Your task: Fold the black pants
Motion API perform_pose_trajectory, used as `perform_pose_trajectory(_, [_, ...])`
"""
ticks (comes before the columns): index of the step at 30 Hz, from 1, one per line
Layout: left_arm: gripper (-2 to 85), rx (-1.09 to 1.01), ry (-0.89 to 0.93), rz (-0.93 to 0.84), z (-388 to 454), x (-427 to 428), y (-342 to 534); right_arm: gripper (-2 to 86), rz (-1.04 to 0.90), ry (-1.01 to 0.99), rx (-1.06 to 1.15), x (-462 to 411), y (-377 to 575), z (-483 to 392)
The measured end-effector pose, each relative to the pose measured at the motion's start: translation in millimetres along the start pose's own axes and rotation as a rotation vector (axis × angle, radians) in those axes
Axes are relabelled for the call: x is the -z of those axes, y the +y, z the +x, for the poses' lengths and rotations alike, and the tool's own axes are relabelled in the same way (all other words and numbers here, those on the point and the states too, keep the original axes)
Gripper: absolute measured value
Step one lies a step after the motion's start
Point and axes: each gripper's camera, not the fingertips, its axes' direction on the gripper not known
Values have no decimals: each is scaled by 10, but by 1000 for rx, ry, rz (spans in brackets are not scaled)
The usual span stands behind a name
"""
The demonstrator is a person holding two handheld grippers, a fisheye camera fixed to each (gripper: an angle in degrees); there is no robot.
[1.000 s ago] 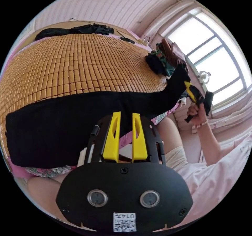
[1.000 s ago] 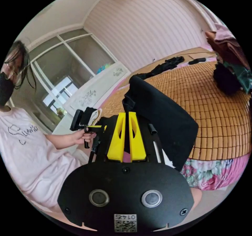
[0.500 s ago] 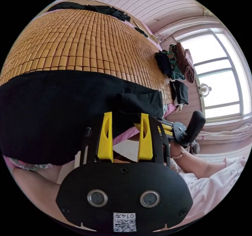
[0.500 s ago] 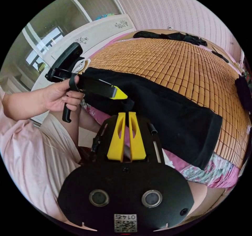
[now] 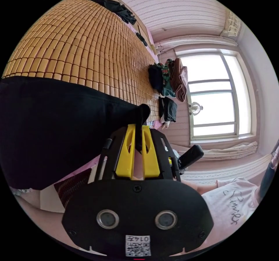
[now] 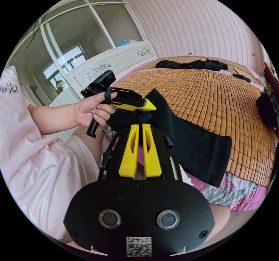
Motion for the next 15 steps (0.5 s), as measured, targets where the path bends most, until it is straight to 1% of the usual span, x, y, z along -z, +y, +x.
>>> perform_pose_trajectory(3, [16, -93, -49, 101, 219, 524, 61, 13, 23, -11, 179, -39, -469, -342])
perform_pose_trajectory(5, [15, -148, -120, 203, 388, 1033, 109, 18, 73, -120, 336, -213, -1052, -730])
perform_pose_trajectory(7, [25, -189, -253, 357, 578, 1882, 243, 25, 82, -216, 428, -462, -1531, -1093])
perform_pose_trajectory(8, [30, -187, -298, 391, 609, 2096, 293, 34, 67, -294, 443, -694, -1817, -1317])
perform_pose_trajectory(10, [58, -106, -559, 495, 599, 2829, 522, 54, 8, -388, 450, -1129, -2103, -1581])
perform_pose_trajectory(11, [61, -63, -633, 521, 553, 2982, 588, 62, -56, -363, 449, -1426, -2183, -1688])
perform_pose_trajectory(12, [69, 26, -778, 558, 421, 3237, 729, 62, -89, -328, 448, -1555, -2193, -1713])
perform_pose_trajectory(13, [76, 139, -870, 573, 246, 3431, 871, 63, -144, -238, 430, -1746, -2172, -1708])
perform_pose_trajectory(14, [80, 177, -890, 573, 156, 3501, 940, 63, -182, -154, 387, -1823, -2124, -1639])
perform_pose_trajectory(15, [82, 248, -896, 565, -22, 3588, 1074, 66, -191, -139, 390, -1811, -2085, -1595])
